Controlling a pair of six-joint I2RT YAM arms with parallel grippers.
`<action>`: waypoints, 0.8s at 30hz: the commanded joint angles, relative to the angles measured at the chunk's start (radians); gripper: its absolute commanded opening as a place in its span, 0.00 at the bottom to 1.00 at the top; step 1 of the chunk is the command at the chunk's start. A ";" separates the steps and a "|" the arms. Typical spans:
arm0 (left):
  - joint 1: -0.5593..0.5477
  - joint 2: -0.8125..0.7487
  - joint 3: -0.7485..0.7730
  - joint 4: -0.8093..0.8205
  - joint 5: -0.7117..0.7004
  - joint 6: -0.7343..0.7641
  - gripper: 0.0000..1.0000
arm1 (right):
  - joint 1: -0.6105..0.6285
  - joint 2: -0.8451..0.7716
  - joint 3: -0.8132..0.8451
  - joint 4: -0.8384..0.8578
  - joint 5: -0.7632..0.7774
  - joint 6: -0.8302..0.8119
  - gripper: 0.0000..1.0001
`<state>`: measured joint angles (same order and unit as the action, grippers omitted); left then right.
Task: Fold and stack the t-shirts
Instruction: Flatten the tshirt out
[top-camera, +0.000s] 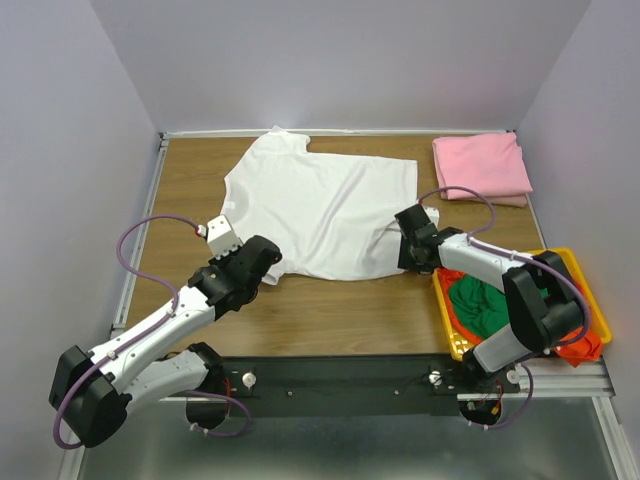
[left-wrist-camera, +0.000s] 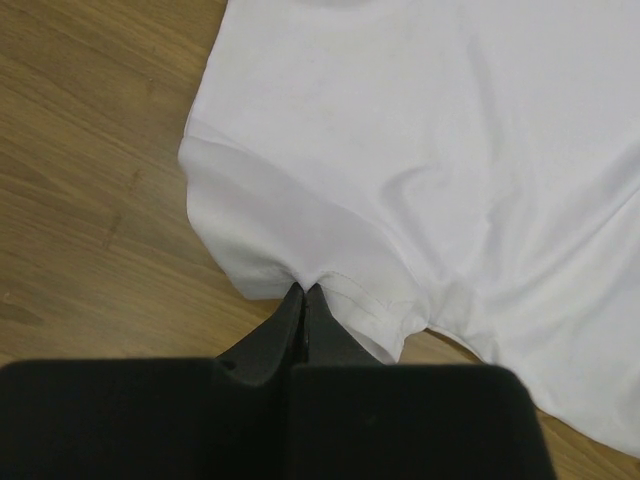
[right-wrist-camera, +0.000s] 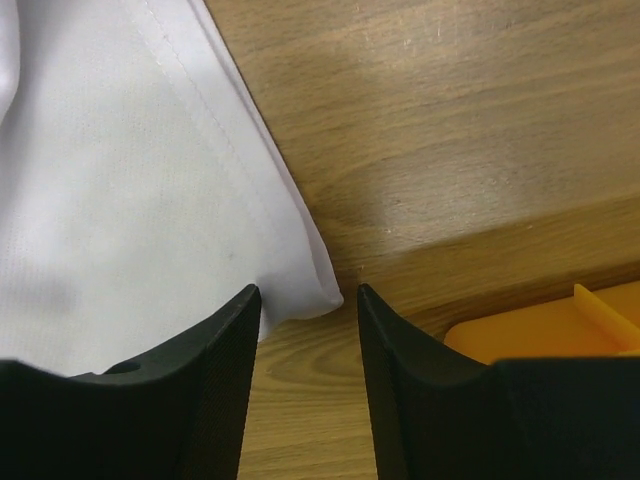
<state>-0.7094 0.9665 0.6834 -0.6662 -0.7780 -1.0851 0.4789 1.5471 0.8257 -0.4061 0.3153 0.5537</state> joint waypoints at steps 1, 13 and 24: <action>-0.002 -0.020 -0.008 0.016 -0.056 -0.001 0.00 | 0.001 0.027 -0.023 -0.017 -0.013 0.022 0.47; -0.002 -0.032 -0.007 0.014 -0.060 -0.001 0.00 | 0.010 -0.062 -0.007 -0.091 -0.045 0.043 0.07; -0.002 -0.057 -0.010 0.028 -0.046 0.010 0.00 | 0.036 -0.220 -0.031 -0.266 -0.048 0.149 0.05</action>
<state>-0.7094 0.9340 0.6811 -0.6598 -0.7776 -1.0805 0.5045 1.3613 0.8162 -0.5770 0.2718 0.6392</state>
